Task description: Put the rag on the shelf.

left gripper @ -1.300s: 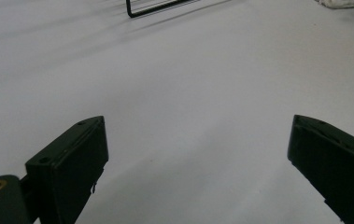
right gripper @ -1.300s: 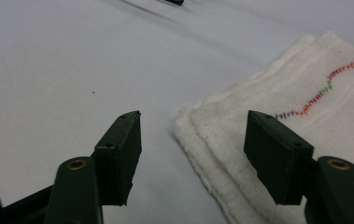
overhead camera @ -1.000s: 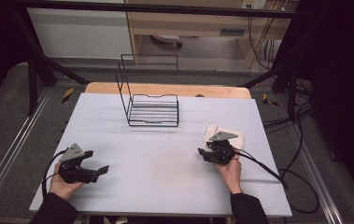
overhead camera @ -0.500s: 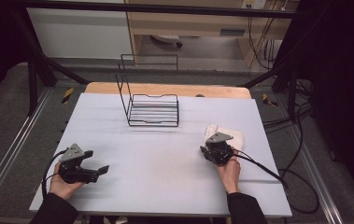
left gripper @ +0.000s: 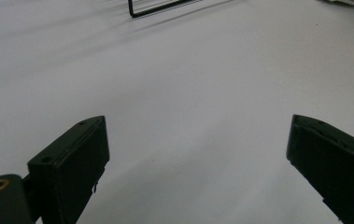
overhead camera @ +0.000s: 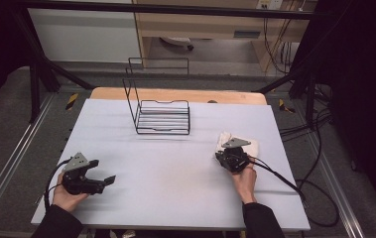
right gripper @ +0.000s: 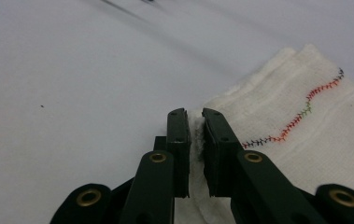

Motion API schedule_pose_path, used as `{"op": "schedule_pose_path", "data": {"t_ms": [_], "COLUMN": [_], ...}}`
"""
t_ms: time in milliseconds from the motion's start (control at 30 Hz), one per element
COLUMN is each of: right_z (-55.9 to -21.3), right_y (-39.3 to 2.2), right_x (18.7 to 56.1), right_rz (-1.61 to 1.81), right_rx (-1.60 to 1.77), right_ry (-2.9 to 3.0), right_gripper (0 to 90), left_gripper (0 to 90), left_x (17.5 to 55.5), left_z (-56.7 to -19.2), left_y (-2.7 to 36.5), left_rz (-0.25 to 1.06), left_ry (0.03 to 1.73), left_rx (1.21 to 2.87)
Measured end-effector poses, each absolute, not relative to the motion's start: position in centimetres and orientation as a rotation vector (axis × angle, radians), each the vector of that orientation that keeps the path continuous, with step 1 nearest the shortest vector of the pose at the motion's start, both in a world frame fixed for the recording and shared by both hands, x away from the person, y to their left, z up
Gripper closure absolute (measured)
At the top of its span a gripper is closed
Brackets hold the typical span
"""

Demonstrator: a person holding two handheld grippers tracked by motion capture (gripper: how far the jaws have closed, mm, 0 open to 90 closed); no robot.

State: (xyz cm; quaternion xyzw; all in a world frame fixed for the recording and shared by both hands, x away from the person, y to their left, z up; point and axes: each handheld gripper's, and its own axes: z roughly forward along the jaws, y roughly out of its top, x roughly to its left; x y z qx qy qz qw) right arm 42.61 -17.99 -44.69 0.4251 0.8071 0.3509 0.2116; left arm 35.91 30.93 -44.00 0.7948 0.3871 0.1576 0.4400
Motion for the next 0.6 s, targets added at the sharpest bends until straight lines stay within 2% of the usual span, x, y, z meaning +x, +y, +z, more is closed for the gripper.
{"op": "schedule_pose_path", "data": {"t_ms": [600], "right_z": [-43.7], "right_y": [-17.5], "right_x": [39.5], "right_rz": [1.154], "right_rx": [1.096], "right_ry": [2.41], "right_gripper": [82.5], "left_gripper": [5.7], "left_x": [35.9], "left_z": [-43.9], "left_y": [30.9], "left_rz": [0.398], "left_ry": [0.961], "left_rx": [1.98]}}
